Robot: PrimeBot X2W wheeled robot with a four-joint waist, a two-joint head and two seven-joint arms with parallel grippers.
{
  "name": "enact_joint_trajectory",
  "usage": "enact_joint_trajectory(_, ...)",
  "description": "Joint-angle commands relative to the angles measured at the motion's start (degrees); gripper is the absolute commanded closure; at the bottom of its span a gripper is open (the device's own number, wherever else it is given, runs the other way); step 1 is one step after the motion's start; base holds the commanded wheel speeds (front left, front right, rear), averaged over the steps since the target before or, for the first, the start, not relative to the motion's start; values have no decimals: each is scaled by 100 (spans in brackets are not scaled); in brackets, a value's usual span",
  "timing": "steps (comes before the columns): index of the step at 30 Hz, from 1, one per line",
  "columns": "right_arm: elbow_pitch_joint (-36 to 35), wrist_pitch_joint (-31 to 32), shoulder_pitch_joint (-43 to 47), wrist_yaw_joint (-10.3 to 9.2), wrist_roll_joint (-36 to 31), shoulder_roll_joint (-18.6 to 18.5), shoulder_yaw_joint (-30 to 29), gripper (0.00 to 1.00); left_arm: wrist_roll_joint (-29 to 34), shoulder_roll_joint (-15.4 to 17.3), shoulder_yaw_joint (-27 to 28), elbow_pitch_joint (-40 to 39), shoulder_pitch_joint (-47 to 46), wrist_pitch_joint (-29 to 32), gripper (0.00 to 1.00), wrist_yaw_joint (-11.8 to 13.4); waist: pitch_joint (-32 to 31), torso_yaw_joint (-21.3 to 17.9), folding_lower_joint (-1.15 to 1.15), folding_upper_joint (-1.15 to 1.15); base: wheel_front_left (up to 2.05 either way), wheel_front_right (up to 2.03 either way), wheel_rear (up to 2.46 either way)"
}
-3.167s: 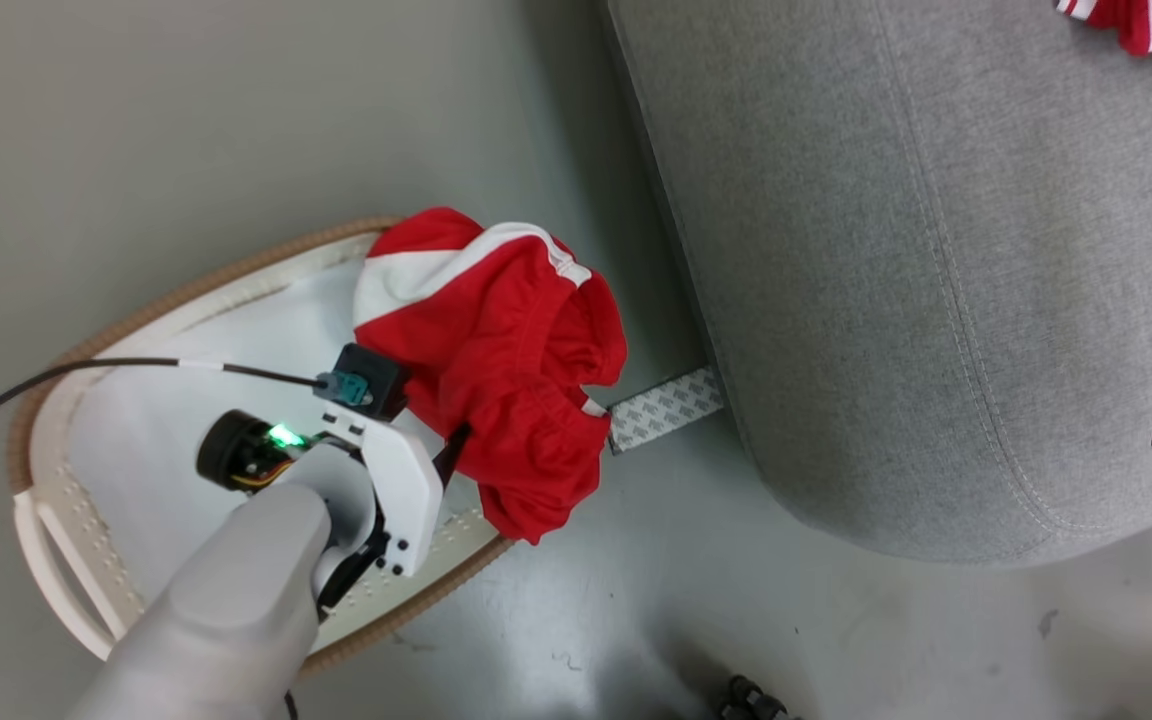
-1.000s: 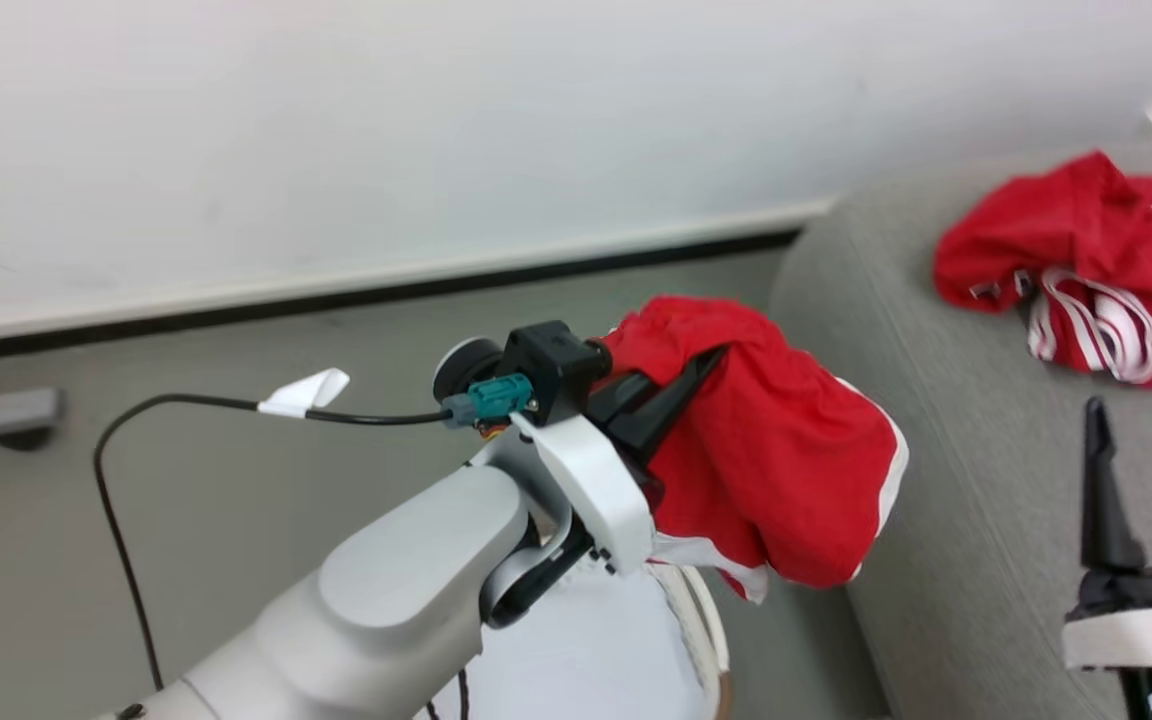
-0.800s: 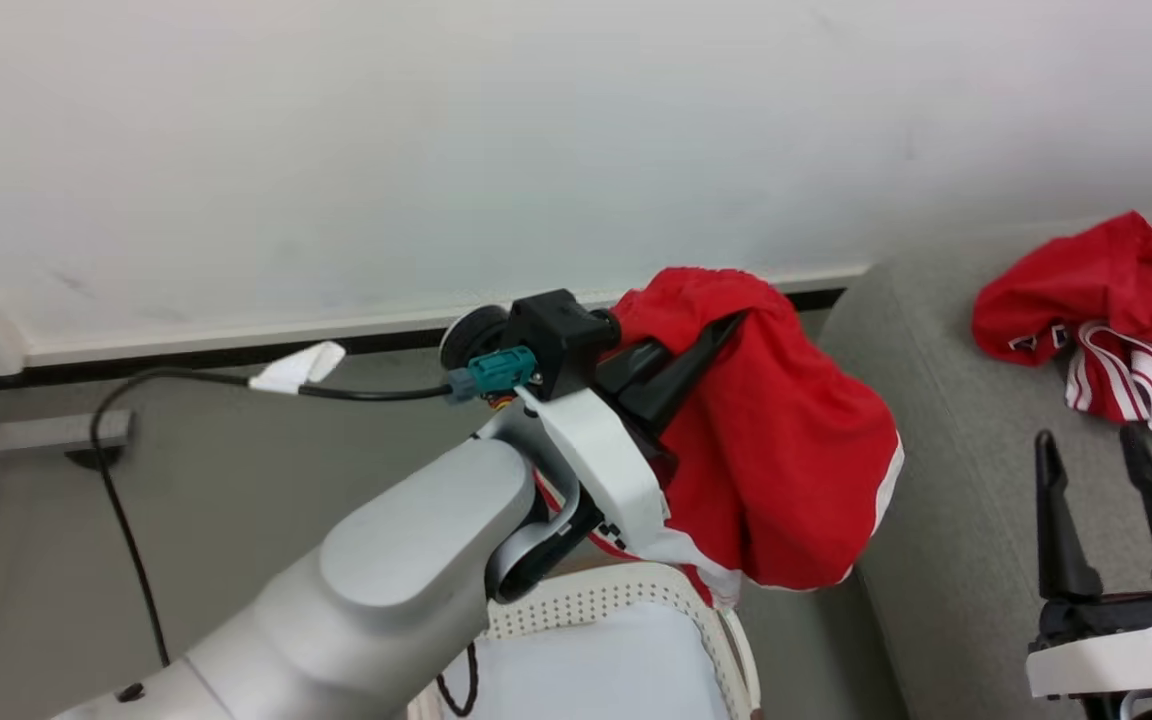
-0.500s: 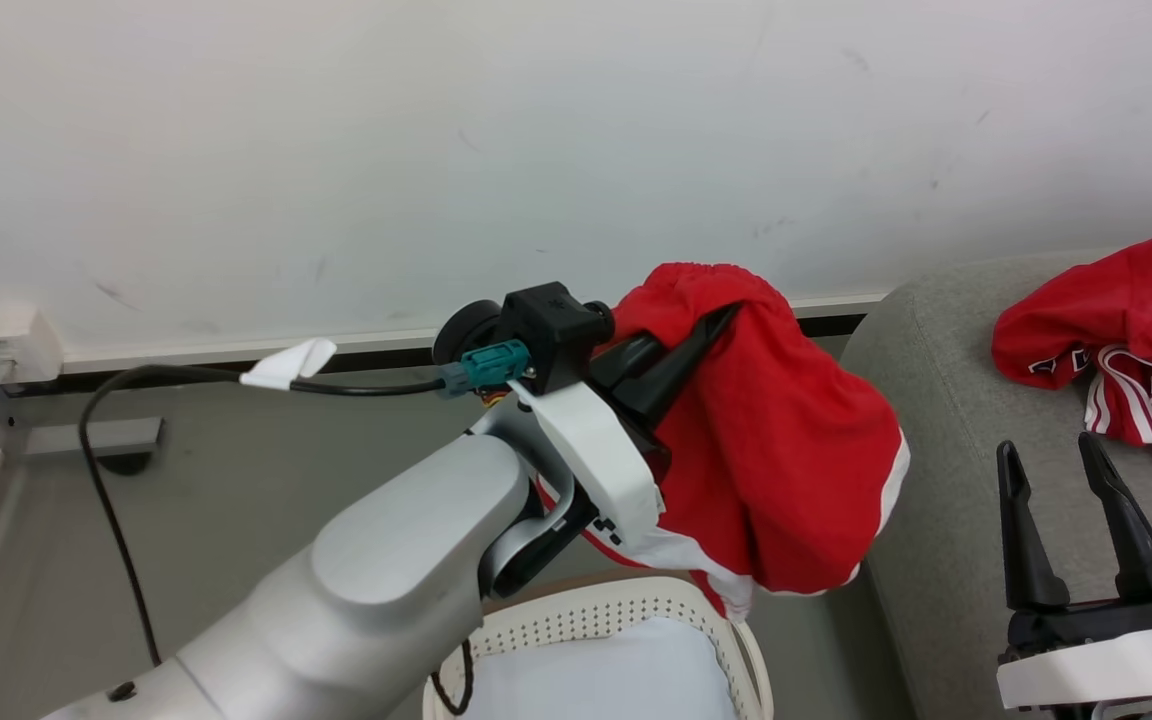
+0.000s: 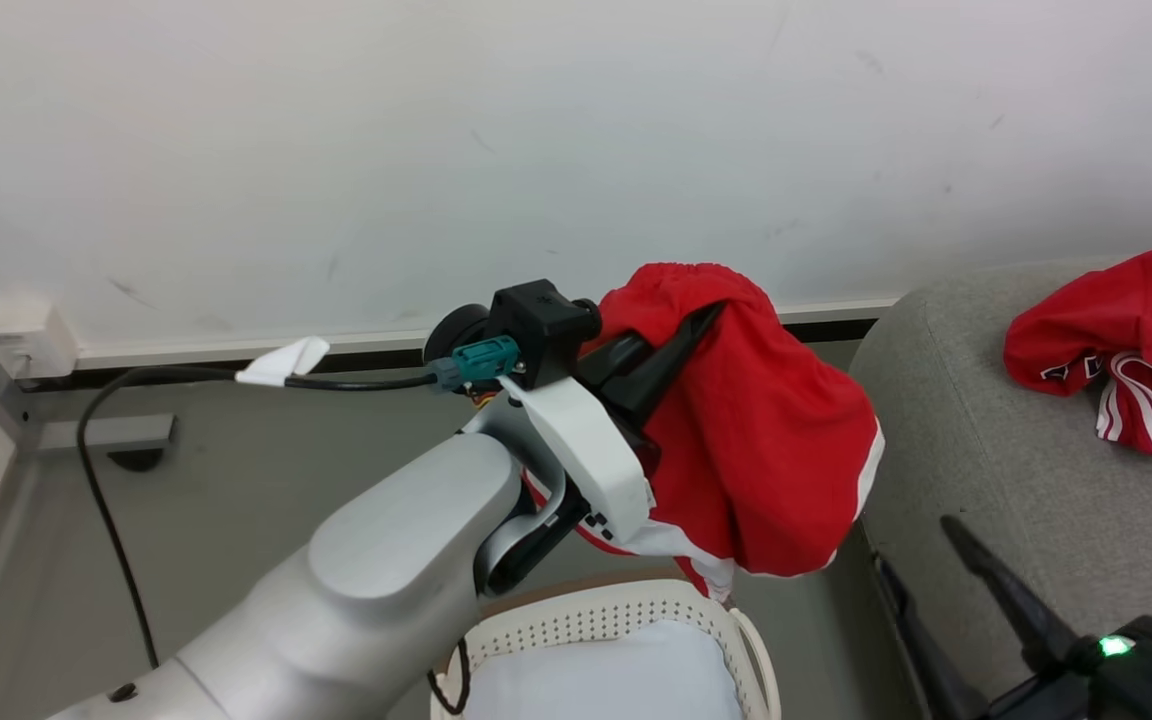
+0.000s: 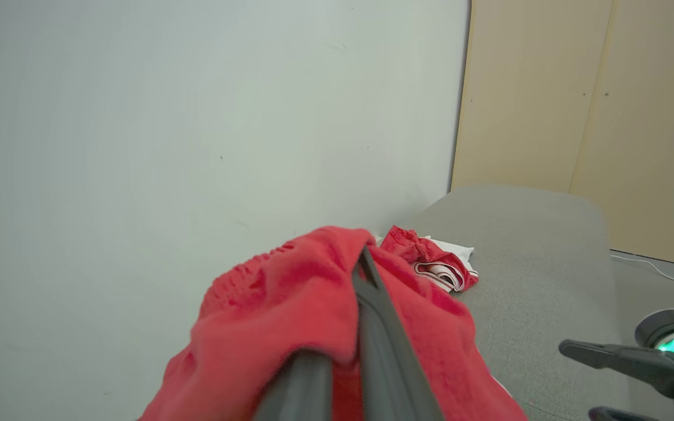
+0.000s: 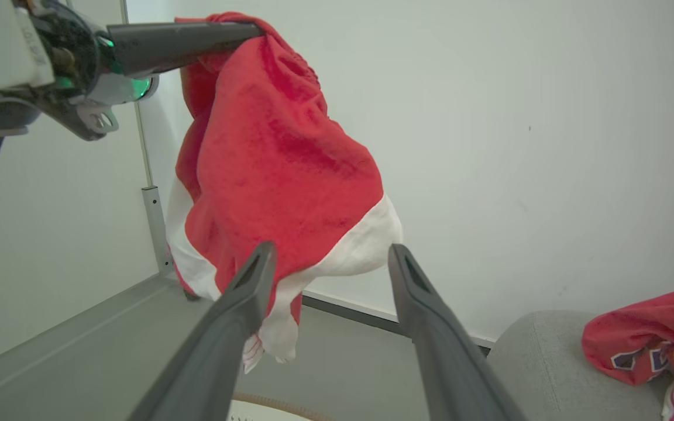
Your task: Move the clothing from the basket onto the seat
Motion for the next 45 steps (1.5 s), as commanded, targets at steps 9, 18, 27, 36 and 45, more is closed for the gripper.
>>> enact_joint_trajectory(9,899,6,-389,-15,92,-96,724,0,-88,-194,-31,190,2,-32,100,-109,-52,259,0,0,0,0,0)
enact_joint_trajectory(18,2180,6,-1282,-15,-33,396,1231,0,-187,-528,-200,122,157,-47,100,-284,-84,819,0,0,0,0,0)
enact_joint_trajectory(27,2290,6,-1536,-15,85,659,1222,0,-278,-706,-448,303,302,-50,100,-367,-152,1272,0,0,0,0,0)
enact_joint_trajectory(36,2126,6,-1358,-15,301,628,1114,100,-336,-651,-440,527,377,-59,100,-393,-191,1300,0,0,0,0,0)
enact_joint_trajectory(45,1763,5,-1276,-15,396,595,729,100,-290,-575,-363,481,635,-62,76,-320,-168,836,0,0,0,0,0)
